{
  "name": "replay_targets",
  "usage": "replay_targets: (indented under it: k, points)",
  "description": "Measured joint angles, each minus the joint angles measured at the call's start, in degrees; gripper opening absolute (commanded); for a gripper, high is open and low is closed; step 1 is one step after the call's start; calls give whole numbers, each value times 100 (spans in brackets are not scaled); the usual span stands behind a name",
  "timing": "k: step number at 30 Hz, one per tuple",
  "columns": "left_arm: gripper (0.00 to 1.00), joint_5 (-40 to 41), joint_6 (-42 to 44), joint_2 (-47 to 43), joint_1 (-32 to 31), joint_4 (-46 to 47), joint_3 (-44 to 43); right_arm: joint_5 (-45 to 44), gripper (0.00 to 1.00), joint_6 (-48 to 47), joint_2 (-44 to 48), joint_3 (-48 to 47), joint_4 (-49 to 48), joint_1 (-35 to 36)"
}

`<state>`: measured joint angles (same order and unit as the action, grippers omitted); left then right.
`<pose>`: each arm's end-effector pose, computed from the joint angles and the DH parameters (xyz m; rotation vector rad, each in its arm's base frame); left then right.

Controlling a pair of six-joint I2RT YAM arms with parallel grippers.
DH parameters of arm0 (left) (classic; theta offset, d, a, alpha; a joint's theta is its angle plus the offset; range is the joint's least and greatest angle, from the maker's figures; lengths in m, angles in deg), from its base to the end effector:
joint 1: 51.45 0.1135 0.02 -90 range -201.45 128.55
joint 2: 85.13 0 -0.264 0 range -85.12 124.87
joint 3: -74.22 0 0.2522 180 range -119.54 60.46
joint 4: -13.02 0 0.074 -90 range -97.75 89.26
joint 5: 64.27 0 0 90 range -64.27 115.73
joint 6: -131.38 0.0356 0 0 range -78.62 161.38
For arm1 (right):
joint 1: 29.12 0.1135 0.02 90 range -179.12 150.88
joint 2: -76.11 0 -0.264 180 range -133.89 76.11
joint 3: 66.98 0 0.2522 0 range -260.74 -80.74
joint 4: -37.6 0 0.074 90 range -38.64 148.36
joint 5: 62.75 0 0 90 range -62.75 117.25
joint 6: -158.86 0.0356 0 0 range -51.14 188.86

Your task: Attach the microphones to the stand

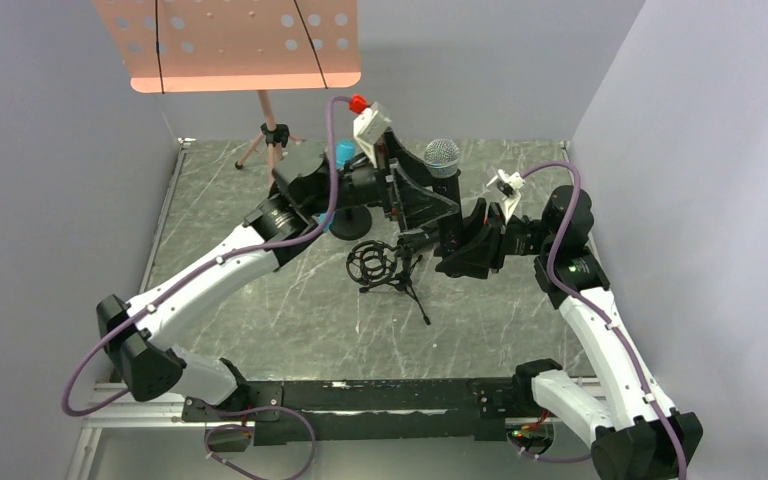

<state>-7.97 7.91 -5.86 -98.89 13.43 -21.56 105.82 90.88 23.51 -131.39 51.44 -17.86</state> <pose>0.1963 -0.2430 0.4747 0.7353 1.3148 -1.5423 0.1771 0.0708 0.3720 -0.9825 1.5179 1.5045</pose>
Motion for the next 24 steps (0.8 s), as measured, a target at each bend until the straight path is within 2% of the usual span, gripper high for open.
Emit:
replay_targets:
  k: [3,11,14,15,18,19,20,21,22,24]
  points:
    - [90,-24,92,269,-4,-317,-223,13,6,-11,-4,0,11,13]
    - [66,-90,278,549,-4,-935,-487,48,6,-61,-35,0,46,15]
    - [62,-157,267,603,-4,-922,-621,63,6,-59,-68,0,46,20]
    - [57,-168,267,605,-4,-907,-632,66,7,-61,-79,0,48,20]
    - [33,-251,234,608,-4,-848,-636,63,7,-48,-83,0,57,20]
    - [21,-271,216,608,-7,-817,-636,59,8,-59,-85,2,66,17]
    - [2,-280,188,608,-17,-802,-636,50,9,-101,-92,2,59,17]
    - [0,-299,168,608,-17,-780,-638,44,14,-122,-92,2,48,20]
    - [0,-315,160,610,-17,-780,-638,48,26,-125,-92,2,50,20]
    - [0,-354,155,627,-15,-769,-638,42,61,-127,-92,2,61,20]
